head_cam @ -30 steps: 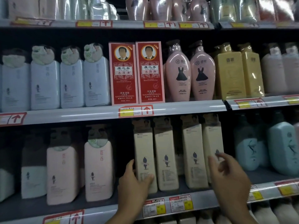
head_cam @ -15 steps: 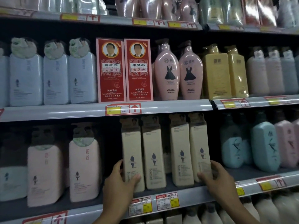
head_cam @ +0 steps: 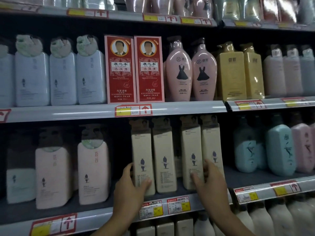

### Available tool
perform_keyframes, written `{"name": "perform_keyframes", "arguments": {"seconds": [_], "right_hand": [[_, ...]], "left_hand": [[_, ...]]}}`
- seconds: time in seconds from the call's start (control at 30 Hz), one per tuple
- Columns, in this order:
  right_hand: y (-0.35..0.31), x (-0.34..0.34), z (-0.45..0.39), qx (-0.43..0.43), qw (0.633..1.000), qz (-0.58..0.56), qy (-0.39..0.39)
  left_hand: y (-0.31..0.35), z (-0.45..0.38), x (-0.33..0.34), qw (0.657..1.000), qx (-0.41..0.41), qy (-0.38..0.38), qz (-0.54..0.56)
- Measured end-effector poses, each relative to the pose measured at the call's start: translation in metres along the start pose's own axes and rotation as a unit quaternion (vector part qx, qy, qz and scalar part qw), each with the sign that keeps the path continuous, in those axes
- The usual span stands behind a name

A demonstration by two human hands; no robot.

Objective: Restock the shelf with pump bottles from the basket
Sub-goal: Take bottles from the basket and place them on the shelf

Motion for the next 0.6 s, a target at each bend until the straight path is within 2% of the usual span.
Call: {"name": "perform_keyframes", "arguments": {"seconds": [0.13, 0.33, 0.4, 0.47, 0.5, 0.57, 0.6], "right_hand": [[0.006, 0.007, 0.001, 0.033, 0.999, 0.015, 0.005], [0.013, 0.009, -0.001, 0.023, 0.999, -0.023, -0.006], [0.019, -0.004, -0.009, -0.003, 0.998, 0.009, 0.063], [0.036, -0.017, -0.021, 0.012, 0.99, 0.071, 0.121], [0.043, -0.024, -0.029, 0.061, 0.992, 0.064, 0.089], [0.055, -0.031, -0.037, 0.14, 0.99, 0.01, -0.023], [0.058, -0.032, -0.037, 0.144, 0.987, -0.009, -0.073]], "left_hand": [[-0.003, -0.001, -0.003, 1.0, 0.0, -0.016, 0.006], [-0.006, -0.005, -0.002, 1.0, 0.0, -0.011, 0.006], [-0.006, -0.005, -0.001, 1.0, 0.0, -0.013, 0.008], [-0.007, -0.005, -0.001, 1.0, 0.0, -0.015, 0.01], [-0.008, -0.006, -0.002, 1.0, 0.001, -0.015, 0.011], [-0.009, -0.006, -0.002, 1.0, 0.004, -0.017, 0.011], [-0.009, -0.007, -0.003, 1.0, 0.006, -0.016, 0.012]]}}
Point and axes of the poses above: each hand's wrist, its own z-axis away from the middle knuckle, its own x-axis out of the palm, y = z × x, the point moved 1 cm from there along -z, towards the middle knuckle, and after that the axes turned 6 degrees about y, right-handed, at the moved point
